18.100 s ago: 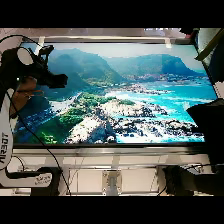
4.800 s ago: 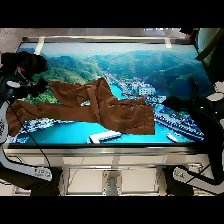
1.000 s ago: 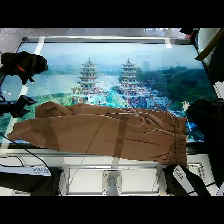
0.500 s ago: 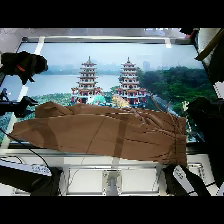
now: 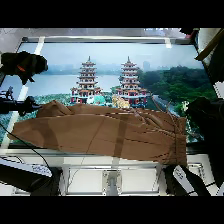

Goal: Fold the clothes and pants, and hang the long-sleeved shirts on hangers.

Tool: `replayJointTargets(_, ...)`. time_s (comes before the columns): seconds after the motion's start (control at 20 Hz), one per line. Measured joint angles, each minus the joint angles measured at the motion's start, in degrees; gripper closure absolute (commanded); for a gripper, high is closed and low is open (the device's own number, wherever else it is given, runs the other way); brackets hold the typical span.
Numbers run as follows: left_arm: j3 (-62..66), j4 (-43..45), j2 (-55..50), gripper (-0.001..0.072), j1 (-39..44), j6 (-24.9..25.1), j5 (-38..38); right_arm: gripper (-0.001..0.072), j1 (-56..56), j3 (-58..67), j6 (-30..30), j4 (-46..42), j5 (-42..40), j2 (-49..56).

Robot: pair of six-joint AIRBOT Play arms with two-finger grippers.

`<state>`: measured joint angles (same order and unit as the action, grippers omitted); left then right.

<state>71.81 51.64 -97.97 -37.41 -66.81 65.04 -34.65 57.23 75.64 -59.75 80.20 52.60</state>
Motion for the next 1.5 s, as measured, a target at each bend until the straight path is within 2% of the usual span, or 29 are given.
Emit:
replayJointTargets(0.15, 1.51, -0.35, 0.68, 0.0697, -0.20, 0.22, 0.61, 0.0316, 0.00, 0.00, 0.00, -0.90, 0.15, 0.00)
replayJointTargets(0.4, 3.80, -0.70, 4.35, 0.0697, -1.29, 0.39, 0.96, 0.0314, 0.00, -4.11, -0.02, -7.65, -1.22, 0.00)
replayJointTargets(0.75, 4.63, -0.74, 9.09, 0.0697, -2.51, 0.39, 0.70, 0.0303, 0.00, -11.41, -0.39, -10.16, -14.49, 4.70)
replayJointTargets(0.85, 4.68, -0.90, 9.66, 0.0697, -2.62, 0.37, 0.55, 0.0231, 0.00, -11.89, -1.03, -10.34, -16.81, 8.48)
replayJointTargets(1.0, 4.74, -1.64, 10.05, 0.0698, -2.69, 0.20, 0.46, 0.0232, 0.00, -12.22, -3.48, -9.33, -18.91, 14.78)
replayJointTargets(1.05, 4.74, -1.92, 10.19, 0.0697, -2.69, 0.17, 0.46, 0.0266, 0.00, -12.28, -5.05, -8.13, -19.56, 16.70)
replayJointTargets(1.1, 4.74, -2.23, 10.21, 0.0698, -2.69, 0.15, 0.35, 0.0387, 0.00, -12.33, -7.21, -6.67, -19.82, 18.43)
replayJointTargets(1.15, 4.74, -2.38, 10.25, 0.0697, -2.69, -0.28, 0.37, 0.0562, 0.00, -12.35, -9.44, -4.63, -20.31, 19.76)
replayJointTargets(1.2, 4.74, -2.47, 10.27, 0.0697, -2.69, -0.52, 0.35, 0.0688, 0.00, -12.31, -11.93, -2.62, -20.55, 20.74)
replayJointTargets(1.3, 4.74, -2.67, 10.58, 0.0698, -2.69, -1.25, 0.37, 0.0691, 0.00, -11.67, -16.09, 0.66, -20.68, 21.64)
replayJointTargets(1.5, 5.31, -2.80, 13.94, 0.0698, -3.30, -1.79, -1.49, 0.0691, 0.00, -6.64, -19.91, 4.00, -16.65, 19.82)
